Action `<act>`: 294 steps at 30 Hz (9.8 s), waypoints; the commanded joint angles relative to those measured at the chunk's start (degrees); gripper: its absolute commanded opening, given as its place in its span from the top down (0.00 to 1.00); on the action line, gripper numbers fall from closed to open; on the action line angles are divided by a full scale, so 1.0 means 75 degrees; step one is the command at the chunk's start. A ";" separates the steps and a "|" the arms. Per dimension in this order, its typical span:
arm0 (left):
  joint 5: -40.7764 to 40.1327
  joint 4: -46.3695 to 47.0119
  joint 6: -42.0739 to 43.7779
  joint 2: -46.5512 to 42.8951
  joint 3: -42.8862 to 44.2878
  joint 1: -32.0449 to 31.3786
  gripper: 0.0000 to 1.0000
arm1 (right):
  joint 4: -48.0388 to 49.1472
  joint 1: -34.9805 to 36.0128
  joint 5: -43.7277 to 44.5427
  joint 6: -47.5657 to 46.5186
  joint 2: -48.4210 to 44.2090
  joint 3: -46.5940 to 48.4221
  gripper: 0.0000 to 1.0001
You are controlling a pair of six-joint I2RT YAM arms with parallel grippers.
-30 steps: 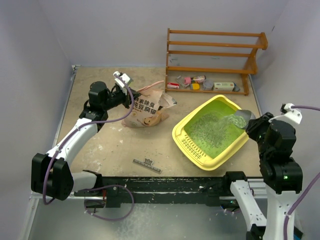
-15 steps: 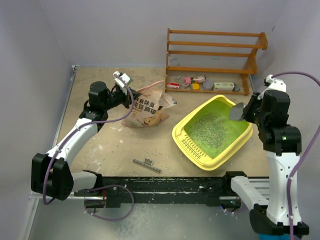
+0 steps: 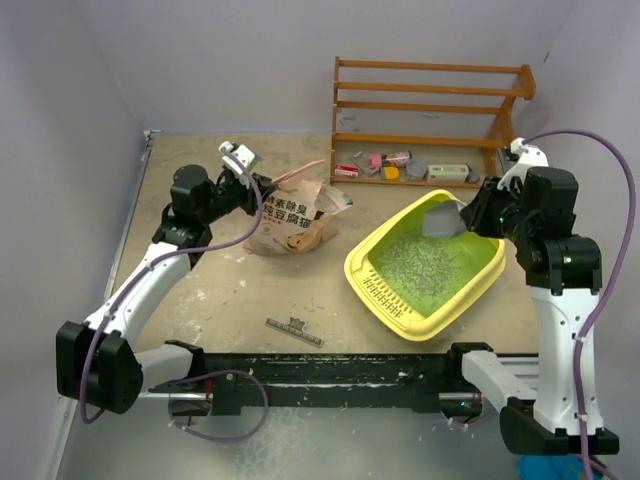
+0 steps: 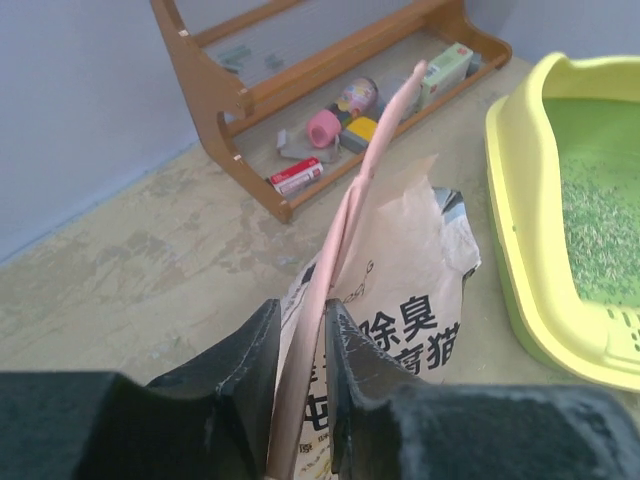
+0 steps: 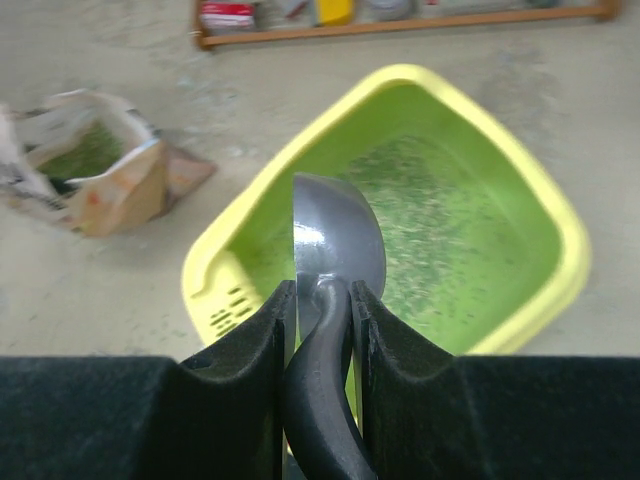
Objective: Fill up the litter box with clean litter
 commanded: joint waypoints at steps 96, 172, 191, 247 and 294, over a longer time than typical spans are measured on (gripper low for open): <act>-0.4282 -0.4076 -0.1789 -0.5073 0.1334 -0.0027 0.38 | 0.8669 0.8202 -0.2946 0.4059 0.9325 0.0956 0.36; -0.1111 0.3540 -0.0502 -0.0980 -0.2060 0.0012 0.88 | 0.9071 0.1350 -0.6435 0.1026 0.3652 -0.3648 0.41; -0.1927 0.4669 -0.1209 -0.1615 -0.2935 0.0781 1.00 | 0.5834 0.2319 -0.4998 0.0324 0.5788 0.0197 0.46; 0.3253 0.4045 -0.3992 -0.0261 -0.1895 0.2240 0.39 | 0.4200 0.2639 -0.4256 -0.0730 0.5201 -0.0115 1.00; 0.6107 0.4927 -0.8034 0.2245 -0.1016 0.3097 1.00 | 0.4280 0.1095 -0.7203 0.1043 0.6362 -0.0044 1.00</act>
